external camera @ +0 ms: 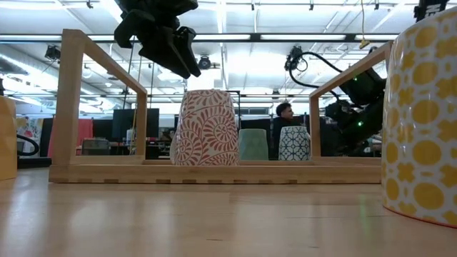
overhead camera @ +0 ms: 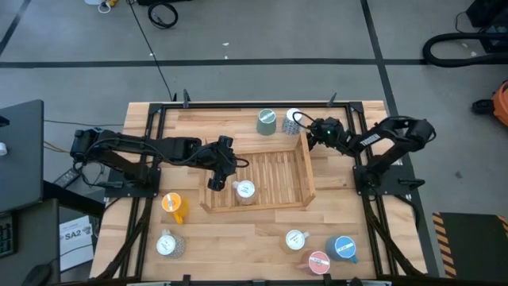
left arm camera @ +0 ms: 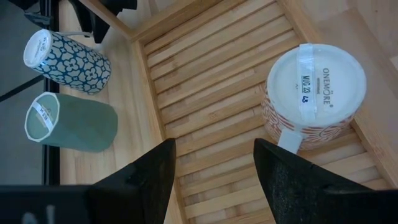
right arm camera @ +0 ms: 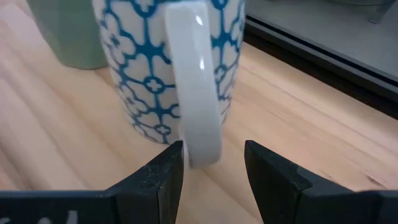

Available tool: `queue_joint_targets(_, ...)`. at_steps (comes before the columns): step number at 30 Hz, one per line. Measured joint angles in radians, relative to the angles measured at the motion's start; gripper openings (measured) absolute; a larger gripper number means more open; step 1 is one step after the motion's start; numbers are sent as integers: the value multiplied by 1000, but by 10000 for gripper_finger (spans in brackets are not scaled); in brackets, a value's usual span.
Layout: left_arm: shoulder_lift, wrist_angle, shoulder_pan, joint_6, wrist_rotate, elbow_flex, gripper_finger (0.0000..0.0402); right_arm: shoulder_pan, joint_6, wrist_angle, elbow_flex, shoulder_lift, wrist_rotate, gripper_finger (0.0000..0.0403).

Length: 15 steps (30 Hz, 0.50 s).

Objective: Place coffee mugs
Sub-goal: Put the blue patterned mug on the shelf

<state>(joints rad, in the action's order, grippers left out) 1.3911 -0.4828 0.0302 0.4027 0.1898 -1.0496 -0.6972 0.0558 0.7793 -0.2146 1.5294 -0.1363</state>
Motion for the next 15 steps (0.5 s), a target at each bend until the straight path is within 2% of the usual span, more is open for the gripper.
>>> queue_joint_targets(6,0,0,0,-1,0,0,222,-13,-29,82,-1,55,1,175)
queue_joint_targets(15,0,0,0,-26,0,0,222,-14,-65,110,-13,91,22,175)
